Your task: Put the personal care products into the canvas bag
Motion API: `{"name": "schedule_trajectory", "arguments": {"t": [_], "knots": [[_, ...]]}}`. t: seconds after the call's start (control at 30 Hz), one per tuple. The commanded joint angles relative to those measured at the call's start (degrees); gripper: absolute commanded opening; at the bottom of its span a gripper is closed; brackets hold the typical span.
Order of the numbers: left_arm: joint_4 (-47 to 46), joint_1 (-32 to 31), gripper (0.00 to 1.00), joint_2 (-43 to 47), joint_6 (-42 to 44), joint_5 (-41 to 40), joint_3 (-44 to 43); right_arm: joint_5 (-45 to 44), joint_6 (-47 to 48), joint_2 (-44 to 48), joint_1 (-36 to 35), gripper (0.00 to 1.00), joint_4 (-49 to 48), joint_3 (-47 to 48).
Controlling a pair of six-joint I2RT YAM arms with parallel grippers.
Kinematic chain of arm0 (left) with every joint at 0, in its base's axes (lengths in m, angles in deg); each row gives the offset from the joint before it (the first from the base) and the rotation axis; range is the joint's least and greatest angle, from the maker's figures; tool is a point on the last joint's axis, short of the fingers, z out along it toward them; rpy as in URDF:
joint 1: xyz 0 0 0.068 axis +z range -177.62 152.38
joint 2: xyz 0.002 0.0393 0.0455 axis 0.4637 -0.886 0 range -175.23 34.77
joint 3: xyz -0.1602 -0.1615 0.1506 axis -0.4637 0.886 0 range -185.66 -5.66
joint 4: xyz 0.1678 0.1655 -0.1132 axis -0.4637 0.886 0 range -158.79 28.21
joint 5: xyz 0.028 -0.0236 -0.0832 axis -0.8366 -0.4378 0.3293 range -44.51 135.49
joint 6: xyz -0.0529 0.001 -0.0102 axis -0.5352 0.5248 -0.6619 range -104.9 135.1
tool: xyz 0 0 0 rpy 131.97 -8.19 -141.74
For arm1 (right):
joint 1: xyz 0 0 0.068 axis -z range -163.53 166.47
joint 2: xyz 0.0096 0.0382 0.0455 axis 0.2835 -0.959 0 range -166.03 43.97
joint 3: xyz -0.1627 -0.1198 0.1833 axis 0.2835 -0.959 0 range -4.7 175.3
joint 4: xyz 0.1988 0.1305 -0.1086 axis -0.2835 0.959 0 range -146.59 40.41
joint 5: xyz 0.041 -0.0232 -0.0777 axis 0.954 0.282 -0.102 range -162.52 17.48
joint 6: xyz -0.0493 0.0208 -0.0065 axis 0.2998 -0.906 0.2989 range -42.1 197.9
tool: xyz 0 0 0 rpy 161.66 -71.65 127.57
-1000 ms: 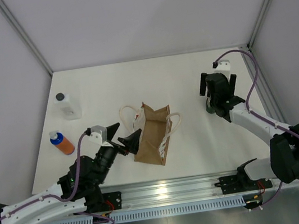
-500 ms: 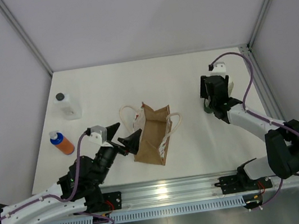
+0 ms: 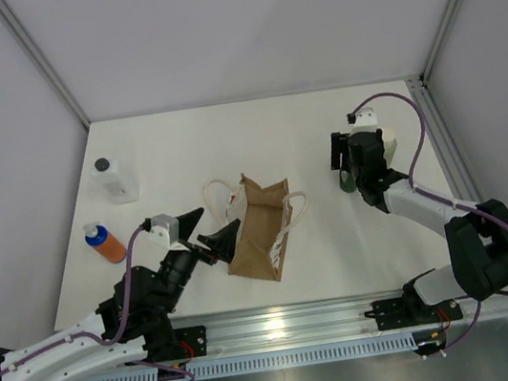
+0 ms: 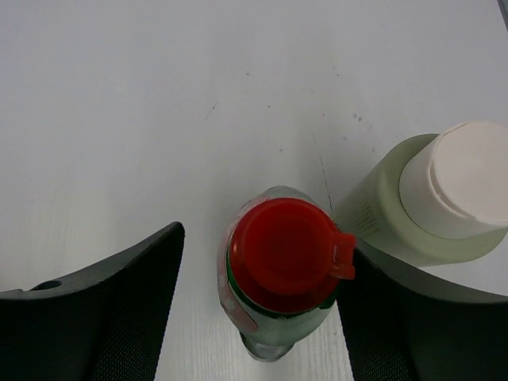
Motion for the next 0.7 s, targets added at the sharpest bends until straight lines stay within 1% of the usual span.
{"name": "schedule_trajectory", "arguments": {"t": [0.0, 0.27, 0.3, 0.37, 0.4, 0.43, 0.5, 0.53, 0.6, 0.63, 0.67], "knots": [[-2.50, -0.19, 0.99, 0.45, 1.31, -0.14, -0.15, 0.62, -0.81, -2.53, 0.12, 0.76, -3.53, 2.68], [-2.24, -0.19, 0.99, 0.18, 1.13, 0.03, -0.50, 1.24, 0.24, -7.63, 0.04, 0.75, -7.48, 2.33], [-2.24, -0.19, 0.99, 0.27, 1.13, 0.21, -0.59, 1.15, 0.59, -7.90, 0.12, 0.74, -8.27, 2.41], [-2.24, -0.19, 0.99, 0.27, 1.13, 0.38, -0.42, 1.06, 1.29, -8.42, 0.13, 0.69, -9.50, 2.24], [-2.24, -0.19, 0.99, 0.10, 1.13, 0.30, -0.50, 0.80, 1.29, -8.86, 0.04, 0.66, -10.20, 2.24], [-2.24, -0.19, 0.99, 0.10, 1.22, 0.21, -0.59, 0.62, 1.29, -8.95, 0.12, 0.60, -10.38, 2.32], [-2.24, -0.19, 0.99, -0.17, 1.22, -0.05, -0.50, 0.80, 1.21, -9.22, 0.13, 0.53, -10.82, 2.33], [-2.15, -0.19, 0.99, -0.34, 1.22, -0.14, -0.59, 0.97, 0.94, -9.13, 0.04, 0.45, -11.00, 2.24], [-1.98, -0.19, 0.99, -0.69, 1.22, -0.06, -0.68, 1.50, 0.59, -8.78, 0.13, 0.36, -11.18, 1.89], [-1.97, -0.19, 0.99, -0.70, 1.13, -0.05, -0.85, 1.59, 0.50, -8.17, 0.13, 0.27, -11.18, 1.62], [-1.97, -0.19, 0.99, -0.70, 1.13, -0.05, -0.77, 1.59, 0.33, -7.73, 0.13, 0.24, -11.00, 1.62]]}}
